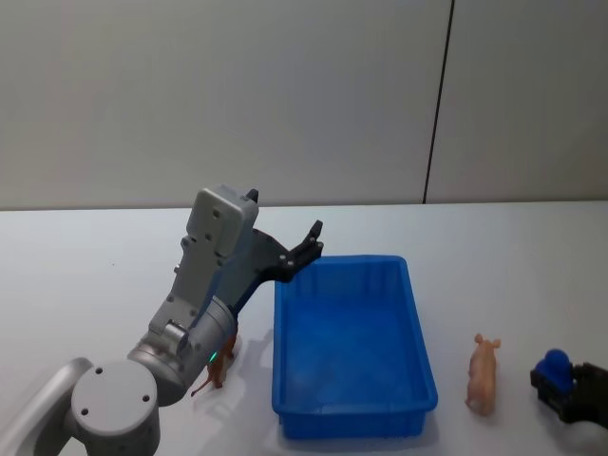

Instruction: Pick up the two dolls from the table and place them into the box.

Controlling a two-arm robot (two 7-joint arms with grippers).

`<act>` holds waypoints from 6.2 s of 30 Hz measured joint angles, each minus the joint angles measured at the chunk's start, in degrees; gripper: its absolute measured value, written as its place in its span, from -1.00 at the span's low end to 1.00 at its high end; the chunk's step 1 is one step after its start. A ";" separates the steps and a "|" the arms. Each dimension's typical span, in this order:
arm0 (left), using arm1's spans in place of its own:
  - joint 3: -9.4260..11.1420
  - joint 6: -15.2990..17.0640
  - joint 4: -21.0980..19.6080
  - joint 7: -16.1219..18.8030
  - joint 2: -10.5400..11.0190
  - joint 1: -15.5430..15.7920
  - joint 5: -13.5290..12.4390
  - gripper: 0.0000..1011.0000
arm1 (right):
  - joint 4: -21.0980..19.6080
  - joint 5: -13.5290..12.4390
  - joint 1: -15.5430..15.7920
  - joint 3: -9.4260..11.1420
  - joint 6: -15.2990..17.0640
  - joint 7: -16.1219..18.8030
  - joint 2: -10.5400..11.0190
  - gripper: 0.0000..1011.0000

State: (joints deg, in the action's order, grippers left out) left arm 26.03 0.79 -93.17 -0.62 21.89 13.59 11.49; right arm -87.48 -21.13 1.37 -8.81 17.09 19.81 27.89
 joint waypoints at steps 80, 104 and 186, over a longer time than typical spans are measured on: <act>0.00 0.00 0.00 0.00 0.00 0.00 0.00 0.98 | -2.19 7.64 -9.60 -8.88 -4.87 12.05 -7.78 0.99; 0.00 0.00 0.00 0.00 0.00 0.00 0.00 0.98 | -3.80 3.35 -3.59 -5.85 -0.81 4.52 -2.27 0.99; 0.00 0.00 0.00 0.00 0.00 0.00 -0.01 0.98 | 0.35 8.95 -6.98 -7.74 -2.59 -5.48 -6.95 -0.27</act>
State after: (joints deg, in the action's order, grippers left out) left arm 26.02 0.80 -93.17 -0.63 21.89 13.59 11.48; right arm -87.13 -12.19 -5.61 -16.54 14.51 14.32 20.94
